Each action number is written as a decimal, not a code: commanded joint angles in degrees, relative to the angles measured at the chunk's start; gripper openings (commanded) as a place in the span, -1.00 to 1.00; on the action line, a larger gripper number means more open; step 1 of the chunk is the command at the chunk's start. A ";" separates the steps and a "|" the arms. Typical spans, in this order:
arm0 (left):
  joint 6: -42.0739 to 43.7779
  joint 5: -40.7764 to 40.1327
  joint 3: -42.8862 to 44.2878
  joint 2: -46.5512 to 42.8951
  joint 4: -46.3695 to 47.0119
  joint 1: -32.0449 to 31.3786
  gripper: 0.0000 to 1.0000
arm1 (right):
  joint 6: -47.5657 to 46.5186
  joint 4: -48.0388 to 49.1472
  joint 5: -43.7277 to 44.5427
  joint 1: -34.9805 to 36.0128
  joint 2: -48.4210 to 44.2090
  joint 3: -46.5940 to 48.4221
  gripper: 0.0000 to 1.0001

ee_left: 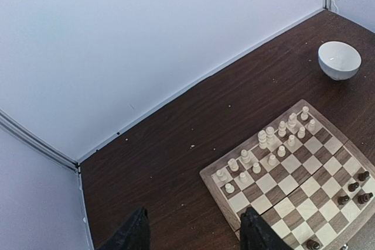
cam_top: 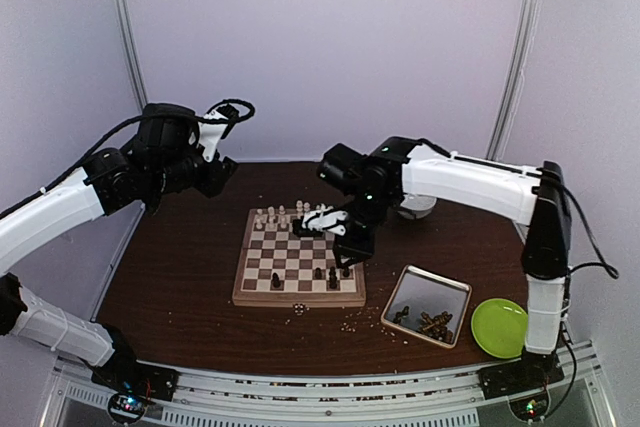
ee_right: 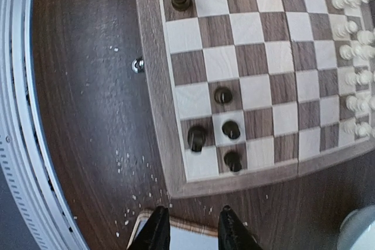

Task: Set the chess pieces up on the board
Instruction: Pick up the rook from the storage box.

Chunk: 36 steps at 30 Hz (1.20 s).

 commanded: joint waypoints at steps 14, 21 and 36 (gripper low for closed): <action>0.64 1.08 0.07 2.65 0.73 0.35 0.07 | -6.19 9.60 -3.49 -9.79 -28.22 -40.22 -0.41; 0.55 1.08 -0.01 2.46 0.73 0.36 0.07 | -9.57 10.54 -3.97 -5.03 -24.88 -41.24 -0.42; 0.90 1.10 -0.10 1.71 0.73 0.36 0.07 | -10.51 11.10 -3.98 -2.28 -17.37 -40.36 -0.42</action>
